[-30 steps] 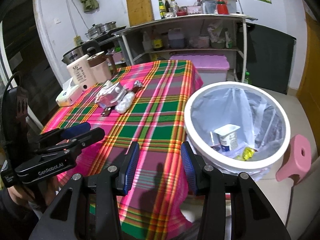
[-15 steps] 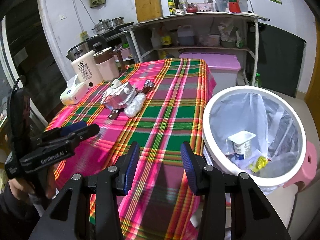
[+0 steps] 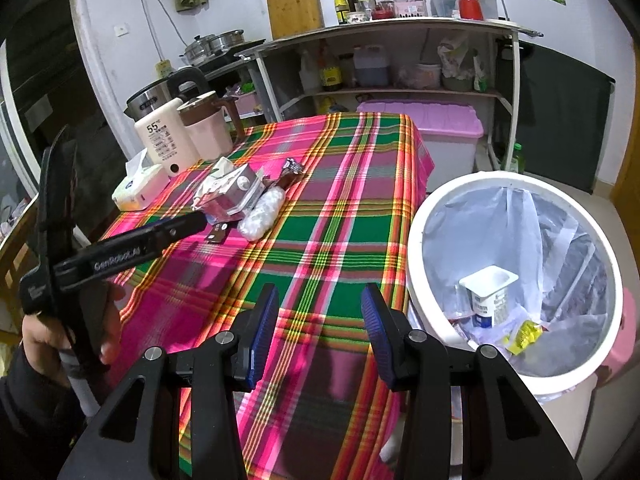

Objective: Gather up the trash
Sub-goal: 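Grasp the red-and-white strawberry milk carton with the left gripper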

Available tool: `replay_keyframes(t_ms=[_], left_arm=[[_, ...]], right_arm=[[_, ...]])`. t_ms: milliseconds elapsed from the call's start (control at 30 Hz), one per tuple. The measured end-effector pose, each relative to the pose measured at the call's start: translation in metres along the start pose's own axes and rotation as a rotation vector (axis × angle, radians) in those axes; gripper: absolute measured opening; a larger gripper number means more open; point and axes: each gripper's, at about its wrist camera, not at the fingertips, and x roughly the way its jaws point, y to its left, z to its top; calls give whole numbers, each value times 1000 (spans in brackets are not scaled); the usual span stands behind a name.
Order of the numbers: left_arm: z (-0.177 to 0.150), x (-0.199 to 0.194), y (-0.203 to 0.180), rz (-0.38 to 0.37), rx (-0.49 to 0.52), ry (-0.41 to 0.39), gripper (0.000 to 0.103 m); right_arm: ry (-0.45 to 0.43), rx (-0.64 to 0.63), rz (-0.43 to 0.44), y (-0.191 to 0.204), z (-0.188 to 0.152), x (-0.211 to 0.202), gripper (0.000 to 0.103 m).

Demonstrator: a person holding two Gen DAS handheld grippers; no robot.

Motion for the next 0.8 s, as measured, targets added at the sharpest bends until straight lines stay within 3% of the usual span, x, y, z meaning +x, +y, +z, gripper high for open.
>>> replay_keyframes(t_ms=[400, 800], left_arm=[[19, 33, 0, 103, -29, -1, 75], [-6, -4, 67, 226, -127, -5, 75]], right_arm=[[30, 7, 1, -3, 3, 20, 44], [35, -9, 28, 6, 4, 26, 44]])
